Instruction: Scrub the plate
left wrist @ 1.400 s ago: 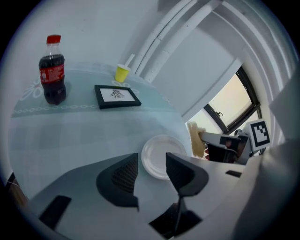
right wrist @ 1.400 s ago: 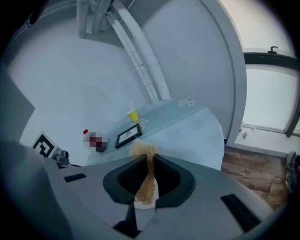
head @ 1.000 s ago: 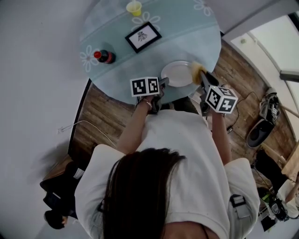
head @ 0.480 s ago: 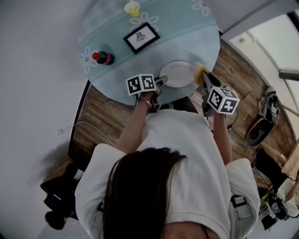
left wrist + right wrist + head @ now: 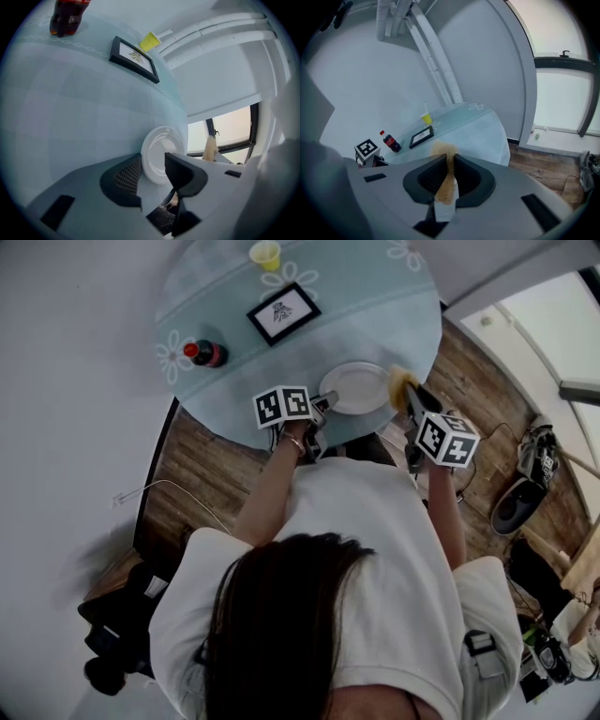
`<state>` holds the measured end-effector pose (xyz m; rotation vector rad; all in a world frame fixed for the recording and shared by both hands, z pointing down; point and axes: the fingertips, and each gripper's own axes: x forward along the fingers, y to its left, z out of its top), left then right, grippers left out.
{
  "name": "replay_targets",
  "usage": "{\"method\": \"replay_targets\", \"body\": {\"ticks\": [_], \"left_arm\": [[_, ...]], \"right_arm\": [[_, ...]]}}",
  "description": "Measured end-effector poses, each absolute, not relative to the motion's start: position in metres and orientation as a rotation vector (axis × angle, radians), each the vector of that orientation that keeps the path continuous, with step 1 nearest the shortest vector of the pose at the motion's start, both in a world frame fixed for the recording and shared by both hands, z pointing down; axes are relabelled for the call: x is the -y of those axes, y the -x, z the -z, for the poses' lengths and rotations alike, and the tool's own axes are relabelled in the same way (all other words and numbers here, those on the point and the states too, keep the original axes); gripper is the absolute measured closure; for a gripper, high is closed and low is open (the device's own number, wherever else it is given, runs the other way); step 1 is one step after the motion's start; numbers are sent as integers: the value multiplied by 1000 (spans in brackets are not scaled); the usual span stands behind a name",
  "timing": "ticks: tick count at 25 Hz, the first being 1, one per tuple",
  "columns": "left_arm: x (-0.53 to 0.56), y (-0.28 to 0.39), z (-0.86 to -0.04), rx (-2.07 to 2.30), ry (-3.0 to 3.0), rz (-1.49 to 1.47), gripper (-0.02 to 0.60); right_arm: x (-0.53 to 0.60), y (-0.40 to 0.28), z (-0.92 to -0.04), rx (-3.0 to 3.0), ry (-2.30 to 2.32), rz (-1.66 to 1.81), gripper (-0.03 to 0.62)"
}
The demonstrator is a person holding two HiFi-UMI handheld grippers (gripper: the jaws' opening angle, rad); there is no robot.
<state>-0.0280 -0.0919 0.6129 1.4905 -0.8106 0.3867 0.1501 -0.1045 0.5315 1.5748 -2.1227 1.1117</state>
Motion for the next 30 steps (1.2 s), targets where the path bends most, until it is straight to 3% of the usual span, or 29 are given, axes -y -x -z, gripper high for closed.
{"method": "replay_targets", "body": {"ticks": [5, 8, 30], "left_arm": [[92, 30, -615, 822, -1423, -330, 441], [90, 35, -621, 855, -1372, -305, 534], [90, 37, -623, 879, -1331, -277, 534]], "right_arm": [[104, -149, -534, 2120, -1566, -1125, 536], [103, -149, -535, 2117, -1556, -1127, 536], [116, -143, -596, 1825, -1443, -840, 537]]}}
